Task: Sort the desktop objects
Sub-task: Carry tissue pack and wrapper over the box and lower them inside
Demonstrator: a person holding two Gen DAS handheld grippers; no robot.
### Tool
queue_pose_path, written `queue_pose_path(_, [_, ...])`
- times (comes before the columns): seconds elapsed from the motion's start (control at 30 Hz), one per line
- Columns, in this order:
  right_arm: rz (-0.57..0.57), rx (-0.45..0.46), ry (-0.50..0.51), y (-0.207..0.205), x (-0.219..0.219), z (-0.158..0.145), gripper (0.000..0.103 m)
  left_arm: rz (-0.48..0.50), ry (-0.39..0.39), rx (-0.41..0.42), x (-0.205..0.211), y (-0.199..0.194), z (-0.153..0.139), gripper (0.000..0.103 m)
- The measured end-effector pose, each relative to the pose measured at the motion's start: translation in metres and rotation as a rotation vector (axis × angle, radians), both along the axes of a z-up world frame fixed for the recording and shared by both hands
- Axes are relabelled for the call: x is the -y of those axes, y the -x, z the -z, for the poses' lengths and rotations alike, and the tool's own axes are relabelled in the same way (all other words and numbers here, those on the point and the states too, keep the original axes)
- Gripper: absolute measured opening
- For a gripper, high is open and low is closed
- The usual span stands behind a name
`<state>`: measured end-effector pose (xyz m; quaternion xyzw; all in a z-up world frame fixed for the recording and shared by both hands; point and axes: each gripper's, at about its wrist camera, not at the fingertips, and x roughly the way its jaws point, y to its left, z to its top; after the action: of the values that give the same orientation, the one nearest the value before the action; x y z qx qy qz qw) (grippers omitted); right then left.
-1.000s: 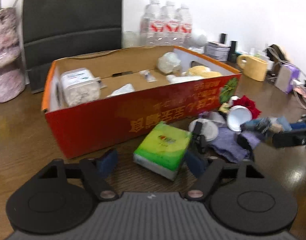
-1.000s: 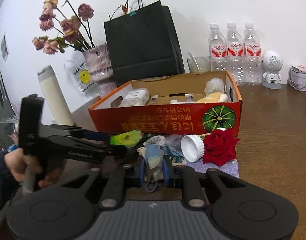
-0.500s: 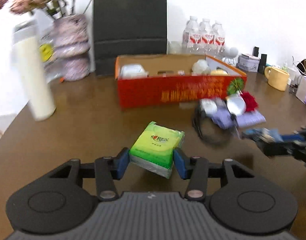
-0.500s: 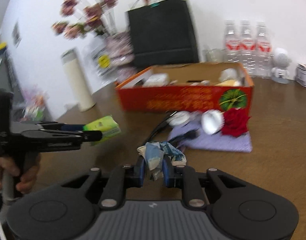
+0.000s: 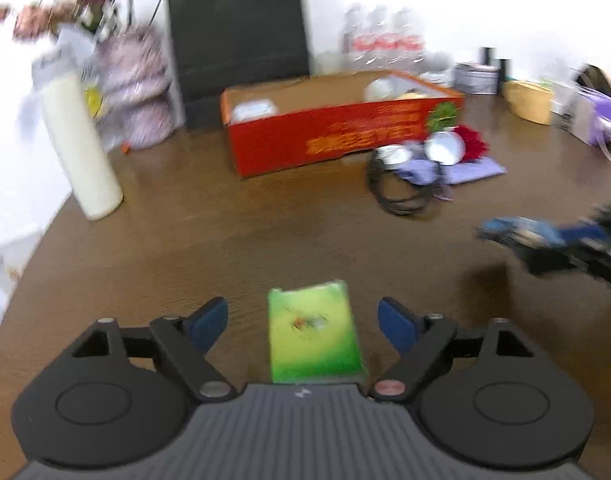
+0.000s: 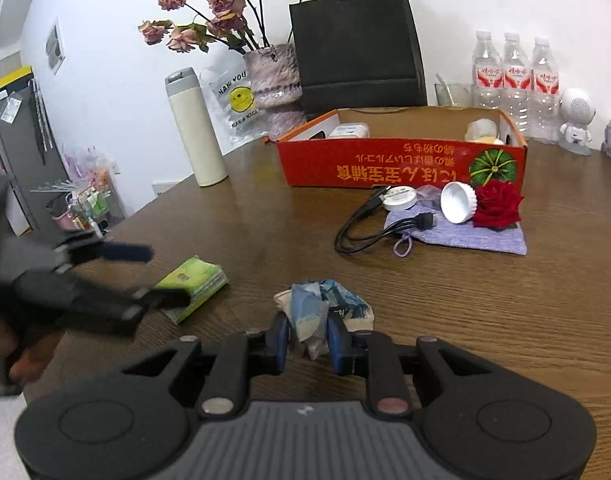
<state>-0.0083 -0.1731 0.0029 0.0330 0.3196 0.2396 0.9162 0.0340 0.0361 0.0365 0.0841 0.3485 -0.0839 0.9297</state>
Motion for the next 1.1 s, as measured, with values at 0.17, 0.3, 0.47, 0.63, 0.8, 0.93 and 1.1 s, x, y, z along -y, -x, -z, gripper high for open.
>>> queue_pose_path(0.17, [0.017,0.041,-0.006,0.014,0.004,-0.008,0.021,0.002,0.038,-0.041,-0.001,-0.005,0.007,0.082])
queue_pose_path(0.3, [0.025,0.046,0.012,0.016,0.005,-0.007,0.021,-0.033,0.083,-0.055,-0.006,0.0,0.011,0.046])
queue_pose_path(0.47, [0.018,0.085,0.02,0.018,0.001,-0.009,0.021,-0.069,0.165,0.006,-0.013,0.024,0.004,0.046])
queue_pose_path(0.63, [0.05,0.142,0.033,0.027,-0.001,-0.015,0.021,-0.099,0.188,0.191,-0.009,0.057,-0.021,0.046])
queue_pose_path(0.8, [0.103,0.193,0.033,0.03,0.007,-0.027,0.02,-0.114,0.201,0.254,-0.007,0.059,-0.042,0.046])
queue_pose_path(0.93, [0.143,0.239,0.044,0.014,0.015,-0.042,0.02,-0.127,0.235,0.333,0.0,0.031,-0.061,0.046])
queue_pose_path(1.1, [0.162,0.29,0.075,-0.036,0.02,-0.066,0.02,-0.115,0.228,0.404,0.024,-0.029,-0.085,0.046])
